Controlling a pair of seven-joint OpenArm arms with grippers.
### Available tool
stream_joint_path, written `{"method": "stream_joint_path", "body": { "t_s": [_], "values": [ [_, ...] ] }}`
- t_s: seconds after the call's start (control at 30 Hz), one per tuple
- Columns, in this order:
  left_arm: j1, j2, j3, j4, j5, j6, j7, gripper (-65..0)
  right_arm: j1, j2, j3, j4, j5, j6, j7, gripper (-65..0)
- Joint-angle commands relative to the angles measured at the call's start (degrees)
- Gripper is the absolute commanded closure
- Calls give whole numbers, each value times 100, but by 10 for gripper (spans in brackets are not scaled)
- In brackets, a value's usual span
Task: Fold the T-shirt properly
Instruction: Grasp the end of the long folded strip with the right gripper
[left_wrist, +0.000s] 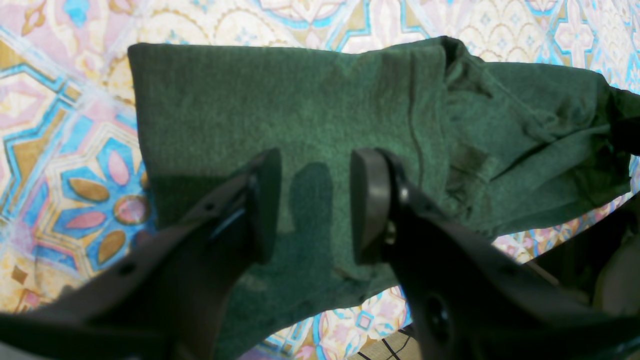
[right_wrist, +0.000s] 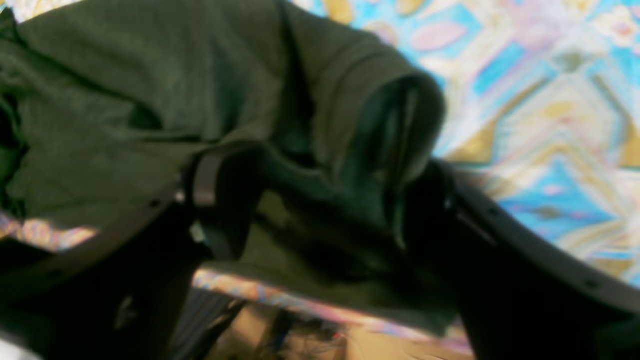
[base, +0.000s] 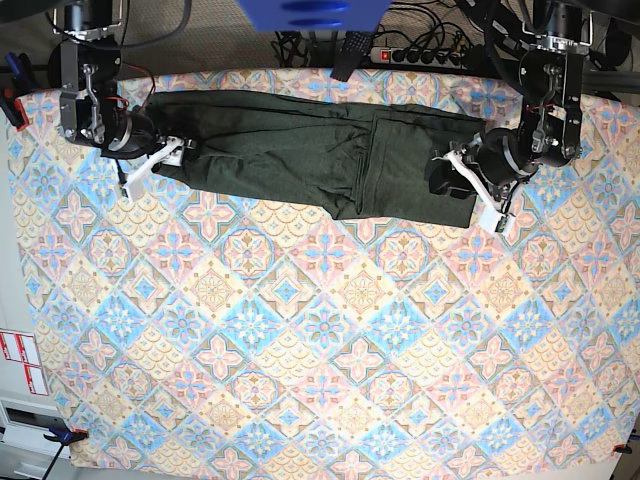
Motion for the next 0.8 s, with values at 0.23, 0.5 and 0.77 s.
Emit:
{"method": "stream_joint_path", "body": {
  "t_s": [0.23, 0.5, 0.77],
  "values": [
    [-37, -52, -18, 97, -97, -39, -78, -230, -66, -206, -201, 316, 498, 214, -274, -432],
    [-37, -52, -18, 97, -97, -39, -78, -230, -66, -206, -201, 308, 498, 214, -248, -431],
    [-37, -52, -35, 97, -97, -39, -78, -230, 154, -206, -193, -26, 498, 214, -222, -180]
  ]
}}
